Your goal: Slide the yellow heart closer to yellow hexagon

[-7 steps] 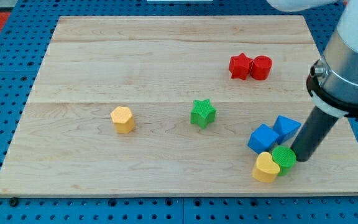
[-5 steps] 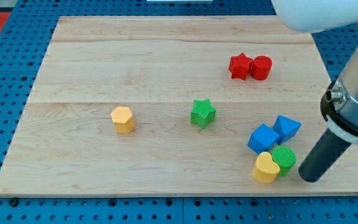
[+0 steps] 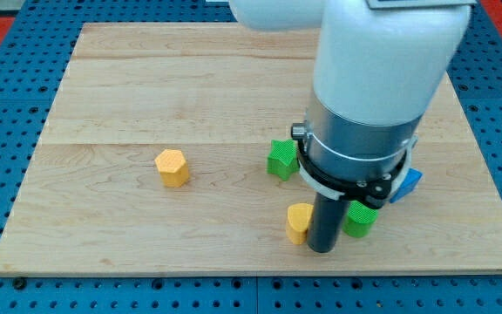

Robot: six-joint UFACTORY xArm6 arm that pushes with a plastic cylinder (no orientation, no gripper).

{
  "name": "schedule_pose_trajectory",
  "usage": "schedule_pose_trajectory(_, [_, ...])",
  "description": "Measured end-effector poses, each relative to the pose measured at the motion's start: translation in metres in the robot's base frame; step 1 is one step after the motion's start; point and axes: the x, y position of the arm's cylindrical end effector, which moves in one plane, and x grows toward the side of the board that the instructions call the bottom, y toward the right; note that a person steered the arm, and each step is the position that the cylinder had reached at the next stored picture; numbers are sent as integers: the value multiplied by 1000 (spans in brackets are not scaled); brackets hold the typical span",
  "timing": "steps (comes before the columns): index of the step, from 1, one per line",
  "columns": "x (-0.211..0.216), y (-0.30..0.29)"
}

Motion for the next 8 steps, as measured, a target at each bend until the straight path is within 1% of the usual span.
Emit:
schedule_pose_trajectory(2, [-9, -41])
schedule_pose_trajectory(3, [-13, -46])
schedule_pose_trajectory(4, [-11, -21])
schedule_pose_trajectory(5, [-14, -9])
schedule_pose_trajectory(7, [-54, -46])
schedule_pose_trajectory(8, [-67, -82])
